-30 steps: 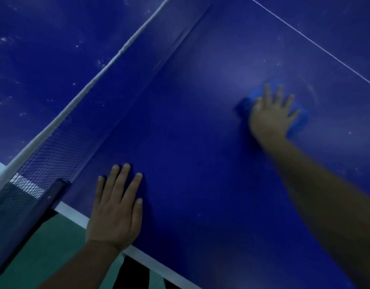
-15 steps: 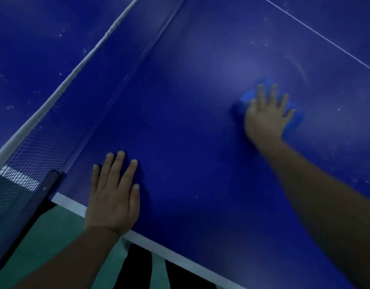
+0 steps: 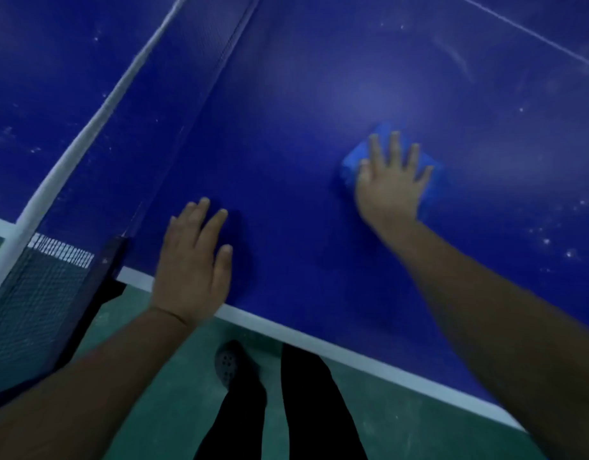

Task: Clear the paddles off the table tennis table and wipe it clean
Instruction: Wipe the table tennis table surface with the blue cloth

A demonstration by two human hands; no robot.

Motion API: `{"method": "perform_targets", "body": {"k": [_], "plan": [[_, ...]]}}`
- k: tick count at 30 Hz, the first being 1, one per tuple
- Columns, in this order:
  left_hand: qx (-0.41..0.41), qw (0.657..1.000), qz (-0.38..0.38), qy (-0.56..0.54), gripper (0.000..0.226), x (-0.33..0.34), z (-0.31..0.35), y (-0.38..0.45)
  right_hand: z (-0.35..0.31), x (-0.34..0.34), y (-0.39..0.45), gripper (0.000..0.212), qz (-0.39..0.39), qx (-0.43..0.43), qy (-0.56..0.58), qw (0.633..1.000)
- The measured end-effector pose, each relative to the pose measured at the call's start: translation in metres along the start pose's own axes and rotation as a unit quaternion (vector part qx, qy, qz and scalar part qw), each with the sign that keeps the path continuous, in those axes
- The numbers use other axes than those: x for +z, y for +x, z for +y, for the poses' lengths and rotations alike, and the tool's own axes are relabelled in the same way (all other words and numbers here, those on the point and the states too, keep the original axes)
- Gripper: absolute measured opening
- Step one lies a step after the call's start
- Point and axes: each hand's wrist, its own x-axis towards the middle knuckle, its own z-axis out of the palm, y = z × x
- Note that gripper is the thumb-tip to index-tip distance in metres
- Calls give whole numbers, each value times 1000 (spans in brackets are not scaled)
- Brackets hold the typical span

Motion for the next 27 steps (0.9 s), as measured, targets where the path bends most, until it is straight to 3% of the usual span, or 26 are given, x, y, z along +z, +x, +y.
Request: {"method": "perform_targets", "body": {"k": [2, 4, 6, 8, 11, 13, 15, 16, 18, 20, 21, 22, 24, 26, 27], "plan": [[47, 998, 0, 31, 55, -10, -22, -2, -38, 14, -71, 57, 11, -176, -17, 984], [76, 995, -9, 61, 56, -15, -39, -2, -49, 23, -152, 55, -36, -382, -22, 923], [94, 991, -23, 90, 58, -15, -45, -3, -20, 21, -173, 56, -56, -462, -27, 885], [103, 990, -25, 97, 59, -14, -45, -2, 20, 17, -148, 55, -36, -387, -62, 919], [104, 990, -17, 95, 58, -15, -43, -3, 78, 2, -95, 57, -41, -89, -58, 994], [107, 989, -23, 97, 57, -14, -44, -3, 84, -11, -73, 56, -37, 145, 14, 989], [104, 989, -32, 97, 57, -14, -45, -3, 51, -8, -64, 55, -20, 262, 37, 964], [103, 989, -33, 97, 57, -14, -45, -4, 25, -3, -67, 55, -7, 237, 30, 971], [101, 990, -35, 95, 56, -13, -46, -4, -30, 12, -95, 56, 7, 48, 7, 999], [97, 990, -35, 94, 56, -14, -45, -2, -56, 22, -145, 56, -29, -225, -28, 973], [95, 990, -35, 95, 57, -15, -45, -2, -50, 23, -157, 55, -43, -307, -39, 950], [94, 990, -37, 95, 57, -15, -44, -2, -34, 19, -153, 55, -55, -333, -40, 941], [93, 990, -41, 95, 57, -16, -43, -1, 11, 13, -121, 57, -37, -232, -60, 970], [94, 990, -42, 97, 57, -16, -43, 0, 56, 1, -80, 60, -40, -16, -52, 998], [95, 990, -42, 99, 57, -15, -43, -1, 68, -7, -64, 59, -45, 103, -18, 994]]}}
